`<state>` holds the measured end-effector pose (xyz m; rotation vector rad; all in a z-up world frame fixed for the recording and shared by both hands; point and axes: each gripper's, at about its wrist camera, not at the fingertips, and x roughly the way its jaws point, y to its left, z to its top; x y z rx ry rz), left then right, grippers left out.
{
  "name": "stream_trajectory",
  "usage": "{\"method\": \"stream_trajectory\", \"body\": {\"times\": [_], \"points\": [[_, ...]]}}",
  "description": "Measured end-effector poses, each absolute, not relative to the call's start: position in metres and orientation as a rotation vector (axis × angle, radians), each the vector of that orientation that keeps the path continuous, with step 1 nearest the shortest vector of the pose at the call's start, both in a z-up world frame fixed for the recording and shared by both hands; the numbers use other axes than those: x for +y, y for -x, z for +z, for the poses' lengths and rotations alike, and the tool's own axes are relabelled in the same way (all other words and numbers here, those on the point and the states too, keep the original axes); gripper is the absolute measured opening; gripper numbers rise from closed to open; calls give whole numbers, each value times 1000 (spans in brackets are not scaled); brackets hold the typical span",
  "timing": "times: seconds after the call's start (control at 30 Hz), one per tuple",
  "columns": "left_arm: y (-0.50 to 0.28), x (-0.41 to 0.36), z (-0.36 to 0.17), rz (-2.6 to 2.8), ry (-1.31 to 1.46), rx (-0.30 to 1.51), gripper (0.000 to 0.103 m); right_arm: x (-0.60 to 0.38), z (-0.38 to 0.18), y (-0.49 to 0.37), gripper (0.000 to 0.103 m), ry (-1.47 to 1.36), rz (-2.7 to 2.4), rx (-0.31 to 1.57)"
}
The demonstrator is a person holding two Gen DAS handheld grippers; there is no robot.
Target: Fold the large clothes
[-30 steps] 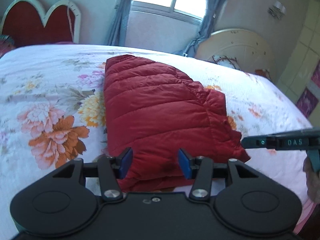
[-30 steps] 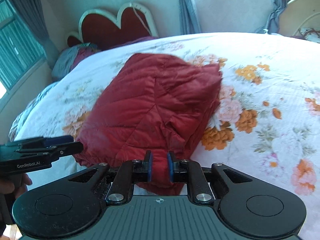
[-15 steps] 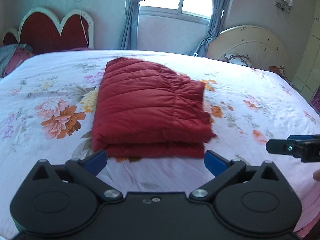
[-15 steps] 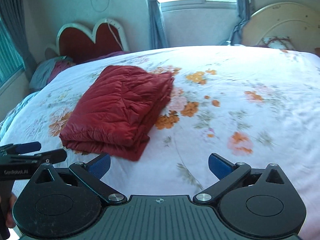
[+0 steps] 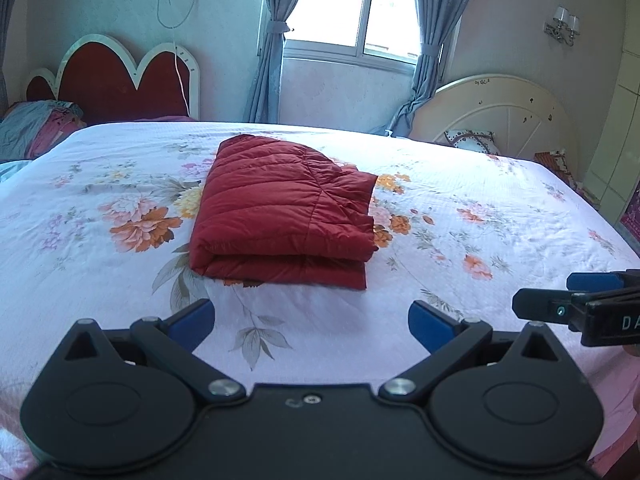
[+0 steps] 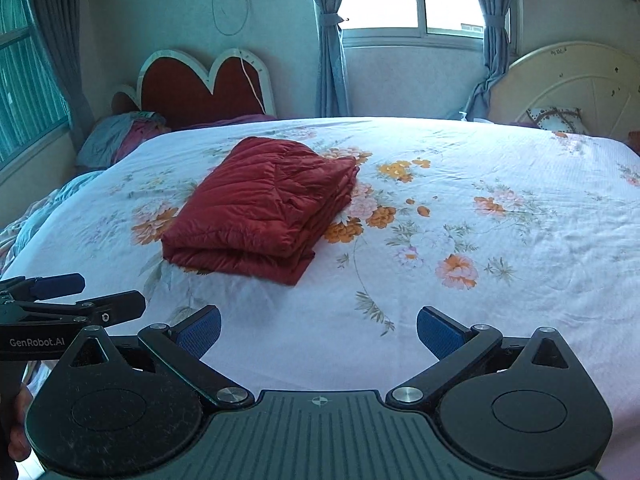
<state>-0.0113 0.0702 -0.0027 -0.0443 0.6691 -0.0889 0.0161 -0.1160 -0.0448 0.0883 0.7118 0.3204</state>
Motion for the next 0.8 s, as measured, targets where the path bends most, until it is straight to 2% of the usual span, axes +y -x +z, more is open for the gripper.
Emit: {"method": "stream_trajectory", "body": {"times": [0.8], "points": [[18, 69, 7, -84, 21, 630, 102, -126, -37, -10, 103, -104, 308, 685]]}}
